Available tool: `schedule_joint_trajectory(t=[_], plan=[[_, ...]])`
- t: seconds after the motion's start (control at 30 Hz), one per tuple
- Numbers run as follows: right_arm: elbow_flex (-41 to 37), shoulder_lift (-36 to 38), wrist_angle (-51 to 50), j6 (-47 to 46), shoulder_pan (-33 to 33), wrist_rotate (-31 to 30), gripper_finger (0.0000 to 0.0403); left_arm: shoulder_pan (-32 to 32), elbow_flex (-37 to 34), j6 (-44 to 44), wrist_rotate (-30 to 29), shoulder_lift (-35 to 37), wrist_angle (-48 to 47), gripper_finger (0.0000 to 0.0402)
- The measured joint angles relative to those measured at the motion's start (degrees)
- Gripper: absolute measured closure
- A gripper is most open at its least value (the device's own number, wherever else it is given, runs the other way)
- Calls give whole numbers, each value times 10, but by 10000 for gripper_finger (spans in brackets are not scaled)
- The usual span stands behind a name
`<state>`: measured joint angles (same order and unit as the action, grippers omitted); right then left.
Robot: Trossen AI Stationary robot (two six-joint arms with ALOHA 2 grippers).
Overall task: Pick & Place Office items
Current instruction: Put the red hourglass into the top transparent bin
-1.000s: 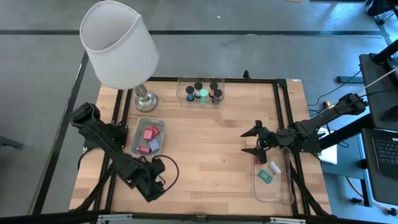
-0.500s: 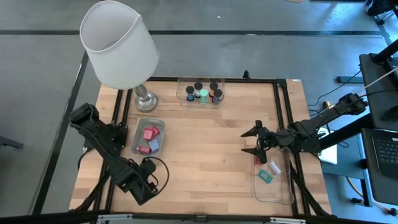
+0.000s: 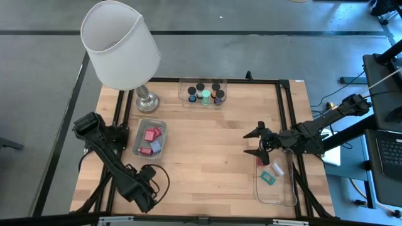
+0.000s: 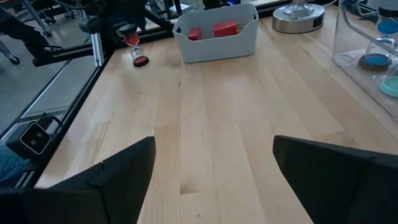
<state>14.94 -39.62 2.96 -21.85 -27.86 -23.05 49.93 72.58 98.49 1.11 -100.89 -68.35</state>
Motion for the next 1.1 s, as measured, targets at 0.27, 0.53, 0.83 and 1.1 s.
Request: schedule_joint_trajectory(t=[0.27,0.53,0.83,1.1], plan=[[0,0,0,0,0,0,76,0,0,0,3,-2,9,54],[0,0,0,0,0,0,76,0,0,4,1,-2,13,71],[0,0,0,1,0,0,76,0,0,8,1,-2,13,155],[0,0,0,2,0,0,76,0,1,8,1,-1,14,201]])
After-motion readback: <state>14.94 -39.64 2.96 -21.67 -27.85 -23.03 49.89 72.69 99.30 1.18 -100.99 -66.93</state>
